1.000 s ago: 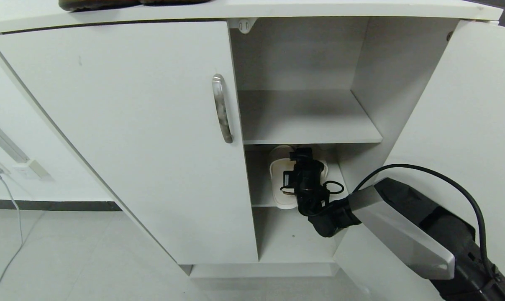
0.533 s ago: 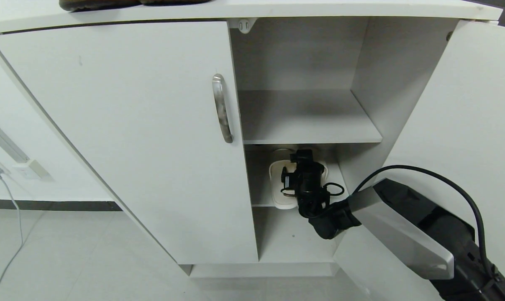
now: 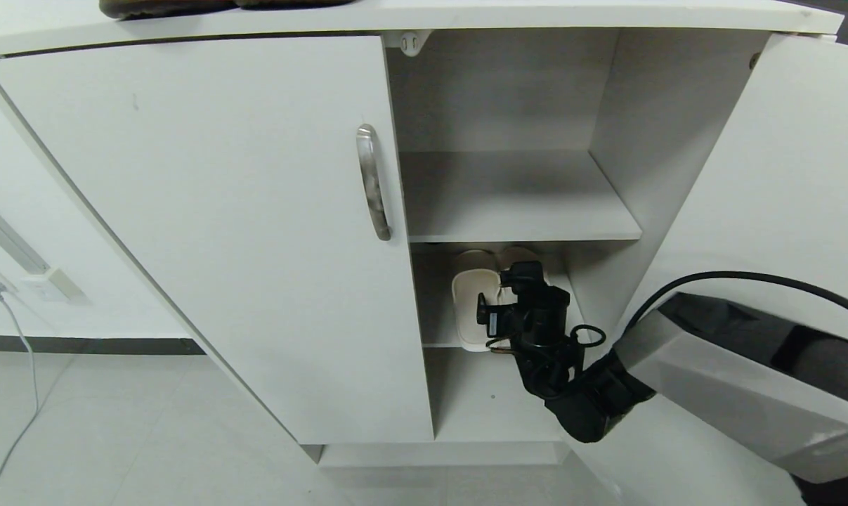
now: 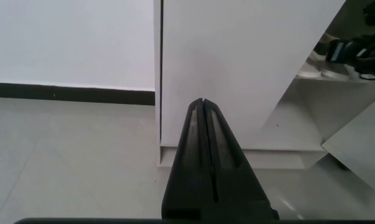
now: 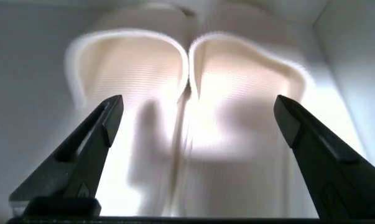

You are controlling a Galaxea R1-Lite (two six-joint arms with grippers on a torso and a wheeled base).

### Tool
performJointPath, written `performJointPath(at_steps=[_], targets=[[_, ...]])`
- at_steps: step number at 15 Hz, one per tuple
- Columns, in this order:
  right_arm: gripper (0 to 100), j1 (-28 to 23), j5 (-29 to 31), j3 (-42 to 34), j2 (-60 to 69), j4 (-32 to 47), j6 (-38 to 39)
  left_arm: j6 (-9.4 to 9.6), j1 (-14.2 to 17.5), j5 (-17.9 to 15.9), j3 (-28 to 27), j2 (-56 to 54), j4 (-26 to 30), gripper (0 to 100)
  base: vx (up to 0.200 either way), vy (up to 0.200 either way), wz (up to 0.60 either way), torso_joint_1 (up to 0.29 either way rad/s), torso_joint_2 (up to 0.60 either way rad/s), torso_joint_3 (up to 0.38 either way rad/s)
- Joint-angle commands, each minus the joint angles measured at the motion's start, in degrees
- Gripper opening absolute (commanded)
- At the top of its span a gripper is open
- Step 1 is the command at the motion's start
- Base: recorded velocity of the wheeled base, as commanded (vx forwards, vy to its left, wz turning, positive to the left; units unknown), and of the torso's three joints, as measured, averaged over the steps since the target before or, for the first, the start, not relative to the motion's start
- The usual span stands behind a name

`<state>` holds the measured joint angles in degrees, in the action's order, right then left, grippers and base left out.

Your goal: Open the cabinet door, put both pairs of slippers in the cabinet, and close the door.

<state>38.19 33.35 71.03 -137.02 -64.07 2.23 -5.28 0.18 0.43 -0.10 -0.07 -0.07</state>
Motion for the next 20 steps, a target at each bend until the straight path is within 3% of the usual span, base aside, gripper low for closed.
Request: performJointPath(at_steps=[1, 6, 11, 18, 20], targets=[[100, 3.5, 0.0, -11.0, 9.8, -3.6, 0.1, 0.01, 0.0, 0.0, 0.0, 0.1, 0.0, 0, 0.000, 0.000, 0.00, 0.000, 0.00, 0.000], [100, 7.5, -0.7, -24.5, 14.9, -9.8, -0.1, -0.08, 0.0, 0.0, 0.0, 0.1, 0.0, 0, 0.000, 0.000, 0.00, 0.000, 0.00, 0.000], [100, 8.6, -0.7, -24.7, 14.7, -9.8, -0.1, 0.01, 0.0, 0.0, 0.0, 0.1, 0.0, 0, 0.000, 0.000, 0.00, 0.000, 0.00, 0.000], [100, 9.1, -1.0, -24.8, 14.3, -9.9, -0.2, -0.17, 0.0, 0.0, 0.0, 0.1, 0.0, 0, -0.200, 0.000, 0.00, 0.004, 0.00, 0.000], [100, 9.1, -1.1, -24.8, 14.3, -9.9, -0.1, 0.01, 0.0, 0.0, 0.0, 0.1, 0.0, 0, 0.000, 0.000, 0.00, 0.000, 0.00, 0.000]])
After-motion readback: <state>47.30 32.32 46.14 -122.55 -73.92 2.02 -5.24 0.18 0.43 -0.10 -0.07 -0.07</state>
